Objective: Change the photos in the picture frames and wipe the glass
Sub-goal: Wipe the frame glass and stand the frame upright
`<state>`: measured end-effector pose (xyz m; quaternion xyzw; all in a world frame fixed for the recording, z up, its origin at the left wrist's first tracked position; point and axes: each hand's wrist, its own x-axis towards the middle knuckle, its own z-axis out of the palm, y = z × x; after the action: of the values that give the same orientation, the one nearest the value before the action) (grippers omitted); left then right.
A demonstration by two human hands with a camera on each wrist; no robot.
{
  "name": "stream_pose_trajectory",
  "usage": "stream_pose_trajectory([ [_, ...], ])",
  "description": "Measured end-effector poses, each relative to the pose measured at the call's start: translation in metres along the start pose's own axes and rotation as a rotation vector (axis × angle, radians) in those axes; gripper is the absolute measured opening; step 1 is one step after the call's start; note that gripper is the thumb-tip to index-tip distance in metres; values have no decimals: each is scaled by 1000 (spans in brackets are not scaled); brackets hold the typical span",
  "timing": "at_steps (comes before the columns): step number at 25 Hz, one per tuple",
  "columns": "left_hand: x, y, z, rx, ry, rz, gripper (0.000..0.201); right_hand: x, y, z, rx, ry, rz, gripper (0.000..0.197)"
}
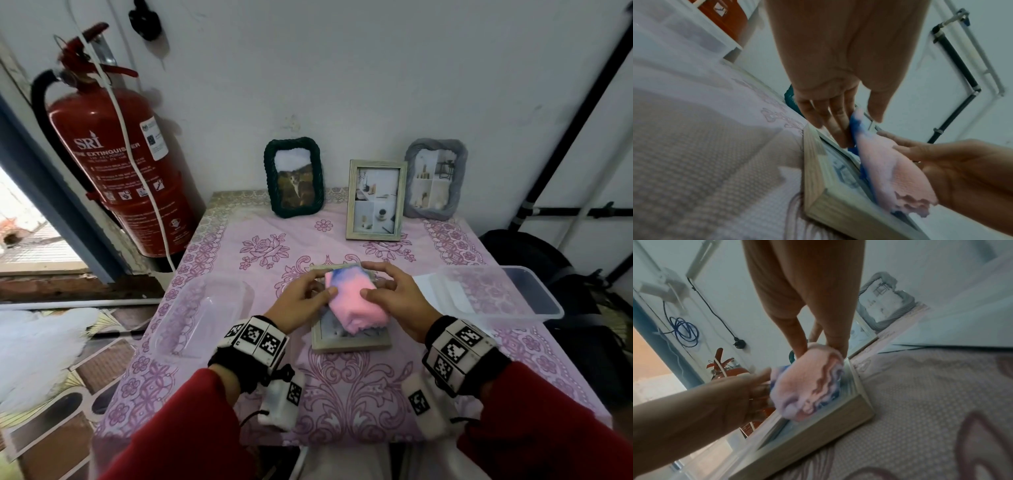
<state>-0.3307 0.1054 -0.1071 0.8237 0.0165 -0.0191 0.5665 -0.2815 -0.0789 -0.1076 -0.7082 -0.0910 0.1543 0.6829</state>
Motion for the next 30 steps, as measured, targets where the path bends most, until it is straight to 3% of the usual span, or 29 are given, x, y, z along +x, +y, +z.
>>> stream_pose_trajectory([
  [6,-2,11,8,-94,118,53,37,-3,-2,7,63,-81,38,50],
  [8,-3,15,13,-211,117,-9,40,-1,-3,8,181,-62,27,51],
  [11,-6,14,19,-414,32,-97,65,3,-5,11,255,-23,4,49],
  [14,-8,11,19,-407,-6,-64,77,6,-9,10,201,28,-25,39],
  [19,-9,13,16,-444,0,-72,81,5,-10,8,18,65,-111,16],
  [22,-11,13,16,-451,22,27,91,4,-9,11,-28,38,-130,19],
  [27,-14,10,12,-495,5,53,81,7,-8,18,-53,41,-138,33],
  [30,-16,9,7,-321,44,59,57,8,-7,19,-25,-2,-135,40],
])
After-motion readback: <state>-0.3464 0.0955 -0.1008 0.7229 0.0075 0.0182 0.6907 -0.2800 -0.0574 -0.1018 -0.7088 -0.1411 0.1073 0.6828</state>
